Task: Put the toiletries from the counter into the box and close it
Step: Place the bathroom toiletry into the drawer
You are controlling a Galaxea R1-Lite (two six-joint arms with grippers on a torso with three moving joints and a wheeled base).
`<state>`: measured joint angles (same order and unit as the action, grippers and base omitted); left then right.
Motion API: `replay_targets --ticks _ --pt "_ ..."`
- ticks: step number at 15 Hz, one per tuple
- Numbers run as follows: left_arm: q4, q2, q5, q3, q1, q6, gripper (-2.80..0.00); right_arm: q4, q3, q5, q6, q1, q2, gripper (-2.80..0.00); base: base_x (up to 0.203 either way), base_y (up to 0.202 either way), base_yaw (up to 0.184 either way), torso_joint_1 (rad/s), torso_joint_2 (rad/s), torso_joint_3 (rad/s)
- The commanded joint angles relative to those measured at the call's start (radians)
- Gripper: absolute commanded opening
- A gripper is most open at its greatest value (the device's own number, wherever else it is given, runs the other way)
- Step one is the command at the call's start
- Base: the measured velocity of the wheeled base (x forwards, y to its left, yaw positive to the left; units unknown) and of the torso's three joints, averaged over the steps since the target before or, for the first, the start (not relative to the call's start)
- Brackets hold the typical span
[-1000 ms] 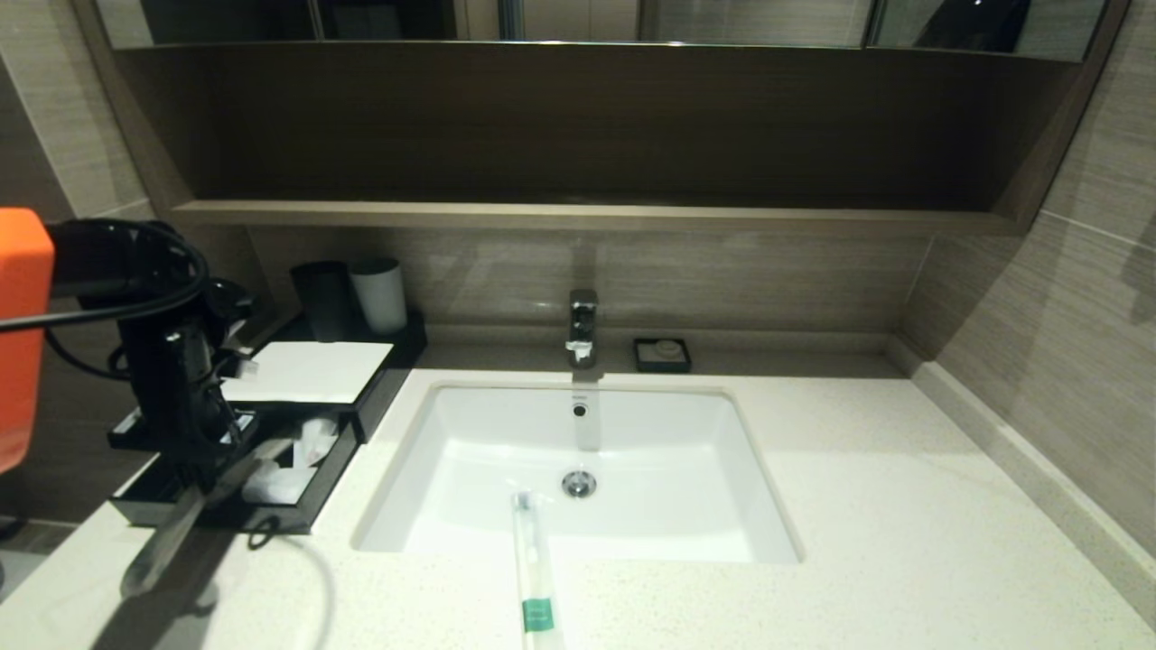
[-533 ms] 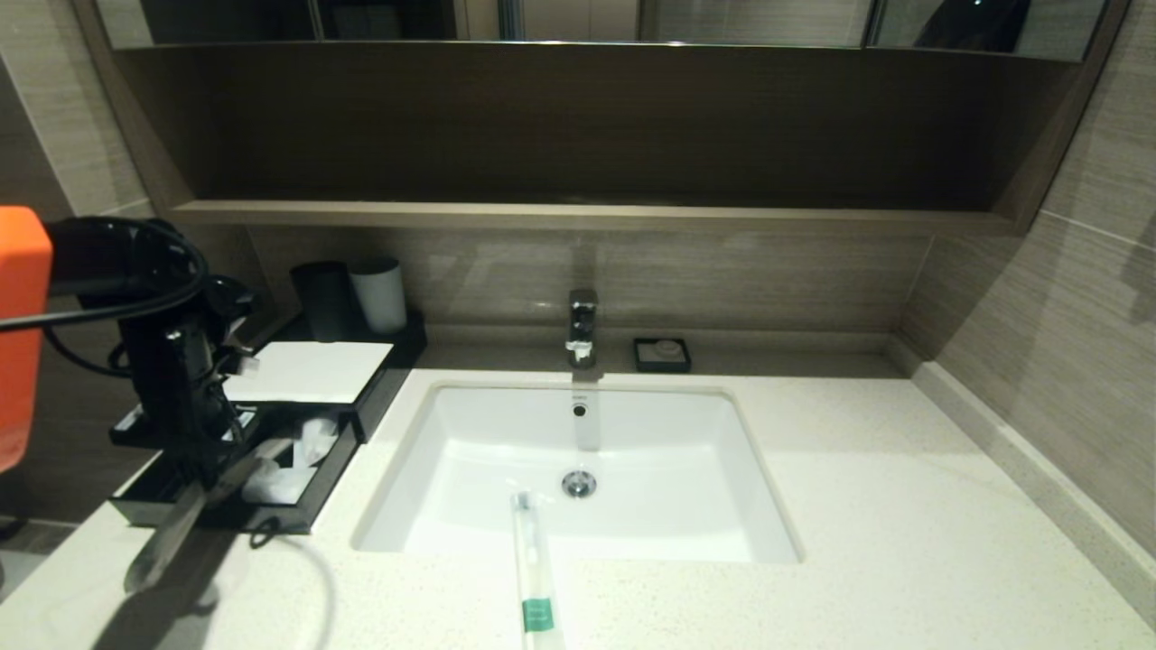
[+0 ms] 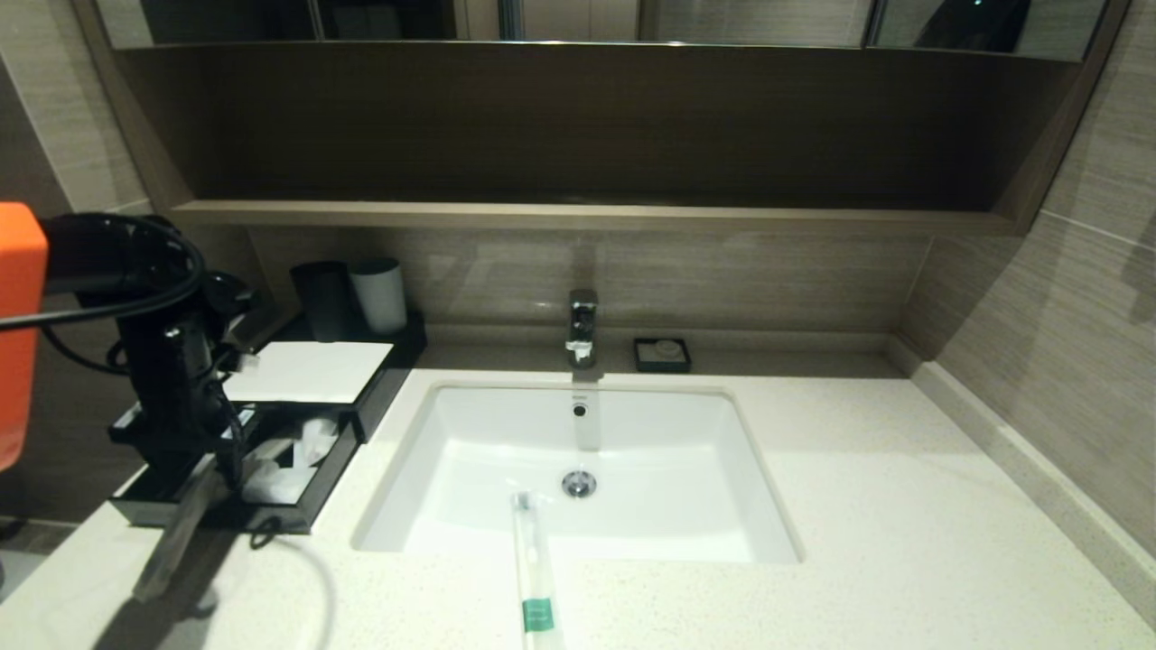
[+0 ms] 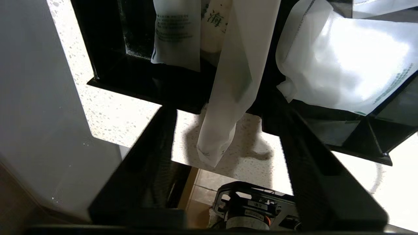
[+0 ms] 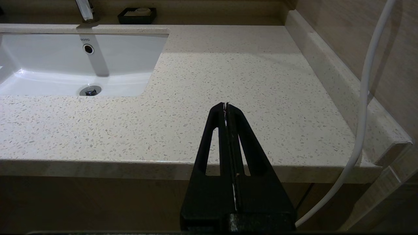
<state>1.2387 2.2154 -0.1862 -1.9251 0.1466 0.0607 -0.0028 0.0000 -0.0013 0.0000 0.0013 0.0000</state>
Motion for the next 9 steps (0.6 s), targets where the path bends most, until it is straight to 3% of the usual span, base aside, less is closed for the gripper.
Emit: replay_targets --ticks 1,6,9 --pt "0.008 -0.014 -0.001 0.0 -0.001 0.001 0.0 0.0 0.002 0.0 0.0 0.0 0.0 -2.8 0.0 0.0 0.0 0.0 0.0 0.0" --pt "0.045 -0.115 0.007 0.005 -0.006 0.001 0.0 0.0 0.002 0.0 0.0 0.0 -0.001 -2.8 0.0 0.0 0.0 0.0 0.0 0.0" --pt "0.116 -0.194 0.077 0.037 -0.008 0.002 0.0 0.0 0.002 0.0 0.0 0.0 0.0 -2.8 0.0 0.0 0.0 0.0 0.0 0.0"
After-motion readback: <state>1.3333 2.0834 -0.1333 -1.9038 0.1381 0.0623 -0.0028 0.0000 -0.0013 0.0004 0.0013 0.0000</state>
